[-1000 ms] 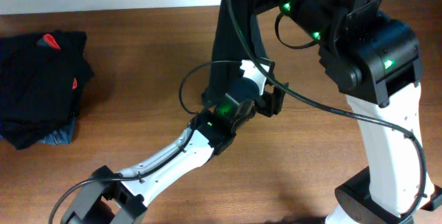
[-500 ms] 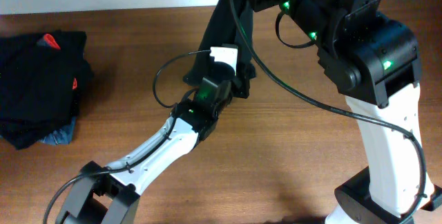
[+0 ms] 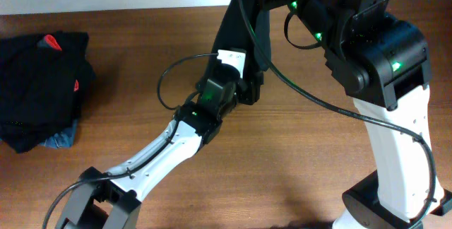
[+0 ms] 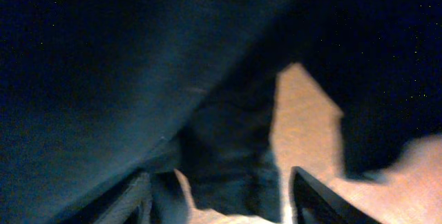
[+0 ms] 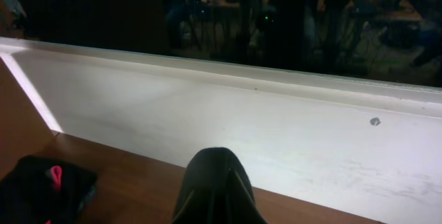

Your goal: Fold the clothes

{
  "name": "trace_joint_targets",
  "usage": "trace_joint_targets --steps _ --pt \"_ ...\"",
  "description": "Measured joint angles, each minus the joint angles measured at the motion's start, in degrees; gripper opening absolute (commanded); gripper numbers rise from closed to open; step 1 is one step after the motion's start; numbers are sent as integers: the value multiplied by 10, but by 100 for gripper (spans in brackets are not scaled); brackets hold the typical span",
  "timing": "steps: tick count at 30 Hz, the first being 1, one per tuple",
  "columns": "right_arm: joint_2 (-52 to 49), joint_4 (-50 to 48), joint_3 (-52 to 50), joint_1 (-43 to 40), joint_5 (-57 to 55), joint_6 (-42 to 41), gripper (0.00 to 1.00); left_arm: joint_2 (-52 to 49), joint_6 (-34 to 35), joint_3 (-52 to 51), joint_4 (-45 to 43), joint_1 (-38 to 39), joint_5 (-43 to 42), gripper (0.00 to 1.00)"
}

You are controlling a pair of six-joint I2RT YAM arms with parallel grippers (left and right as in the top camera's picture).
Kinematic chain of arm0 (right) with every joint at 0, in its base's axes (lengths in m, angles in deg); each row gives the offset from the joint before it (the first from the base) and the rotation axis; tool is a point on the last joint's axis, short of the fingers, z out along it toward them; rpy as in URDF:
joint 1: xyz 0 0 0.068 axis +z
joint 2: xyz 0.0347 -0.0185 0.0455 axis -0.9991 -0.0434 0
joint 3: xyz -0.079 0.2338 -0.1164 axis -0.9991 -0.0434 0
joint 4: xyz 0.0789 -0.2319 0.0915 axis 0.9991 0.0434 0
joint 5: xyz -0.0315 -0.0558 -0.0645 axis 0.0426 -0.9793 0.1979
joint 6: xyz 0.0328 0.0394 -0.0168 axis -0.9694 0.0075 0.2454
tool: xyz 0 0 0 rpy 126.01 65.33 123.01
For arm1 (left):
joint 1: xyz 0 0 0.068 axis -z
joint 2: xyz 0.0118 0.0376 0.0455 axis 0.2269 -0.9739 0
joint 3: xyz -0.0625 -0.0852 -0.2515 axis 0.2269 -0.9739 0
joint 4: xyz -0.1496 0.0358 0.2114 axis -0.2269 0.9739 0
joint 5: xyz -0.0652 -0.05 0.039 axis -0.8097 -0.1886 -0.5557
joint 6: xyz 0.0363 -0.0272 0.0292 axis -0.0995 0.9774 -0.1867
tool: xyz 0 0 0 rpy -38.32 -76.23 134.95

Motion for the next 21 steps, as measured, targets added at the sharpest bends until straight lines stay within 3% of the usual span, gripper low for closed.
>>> trace_joint_targets --steps 5,17,21 --pt "0 2 0 0 -12 -1 4 1 1 0 5 0 -61 99" --pt "1 2 10 62 -79 -2 4 2 10 0 15 0 -41 99" --pt "3 2 10 76 -82 -2 4 2 11 0 15 0 -27 94"
